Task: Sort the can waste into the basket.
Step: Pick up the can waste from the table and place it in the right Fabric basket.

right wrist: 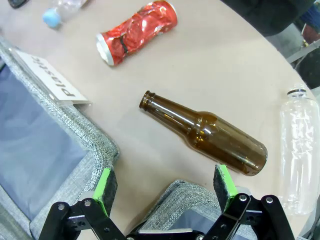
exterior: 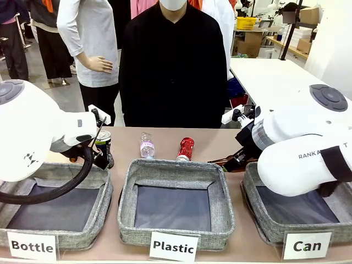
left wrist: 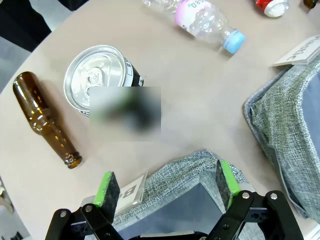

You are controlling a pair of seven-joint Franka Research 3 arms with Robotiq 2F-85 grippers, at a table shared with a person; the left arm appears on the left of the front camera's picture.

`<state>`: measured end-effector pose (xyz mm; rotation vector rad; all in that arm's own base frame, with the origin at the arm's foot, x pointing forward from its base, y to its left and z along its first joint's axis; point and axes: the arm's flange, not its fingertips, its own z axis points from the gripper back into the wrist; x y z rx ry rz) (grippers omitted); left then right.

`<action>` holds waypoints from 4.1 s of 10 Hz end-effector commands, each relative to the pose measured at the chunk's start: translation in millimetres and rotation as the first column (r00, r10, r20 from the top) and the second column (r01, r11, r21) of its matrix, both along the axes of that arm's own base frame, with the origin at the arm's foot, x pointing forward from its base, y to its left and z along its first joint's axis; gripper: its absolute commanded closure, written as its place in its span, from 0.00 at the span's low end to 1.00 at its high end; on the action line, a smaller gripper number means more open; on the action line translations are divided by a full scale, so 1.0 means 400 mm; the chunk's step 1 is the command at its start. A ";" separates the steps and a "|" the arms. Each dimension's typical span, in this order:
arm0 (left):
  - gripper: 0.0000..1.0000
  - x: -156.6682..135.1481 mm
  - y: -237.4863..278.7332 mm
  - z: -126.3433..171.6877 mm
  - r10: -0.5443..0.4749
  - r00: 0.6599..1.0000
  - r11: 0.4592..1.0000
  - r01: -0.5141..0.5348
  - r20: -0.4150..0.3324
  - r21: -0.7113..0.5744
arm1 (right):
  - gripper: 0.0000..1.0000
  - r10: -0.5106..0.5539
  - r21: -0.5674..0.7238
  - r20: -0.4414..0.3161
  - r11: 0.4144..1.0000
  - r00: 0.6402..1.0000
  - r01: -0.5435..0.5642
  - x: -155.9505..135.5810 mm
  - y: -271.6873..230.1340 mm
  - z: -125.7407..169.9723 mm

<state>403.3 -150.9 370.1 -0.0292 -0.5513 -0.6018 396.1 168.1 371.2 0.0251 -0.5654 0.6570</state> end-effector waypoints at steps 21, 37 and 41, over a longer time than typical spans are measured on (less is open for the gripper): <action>0.00 -0.319 0.744 0.190 0.146 0.943 0.081 -0.312 -0.299 -0.947 | 0.00 -0.171 0.842 -0.477 0.192 0.862 0.503 -0.273 -0.859 0.163; 0.00 -0.263 0.850 0.197 0.176 0.924 0.035 -0.351 -0.340 -0.936 | 0.00 -0.388 0.519 -0.432 0.632 0.814 0.576 -0.018 -0.369 0.426; 0.00 -0.263 0.850 0.197 0.176 0.924 0.035 -0.351 -0.340 -0.936 | 0.00 -0.428 0.310 -0.441 0.752 0.789 0.581 0.087 -0.025 0.415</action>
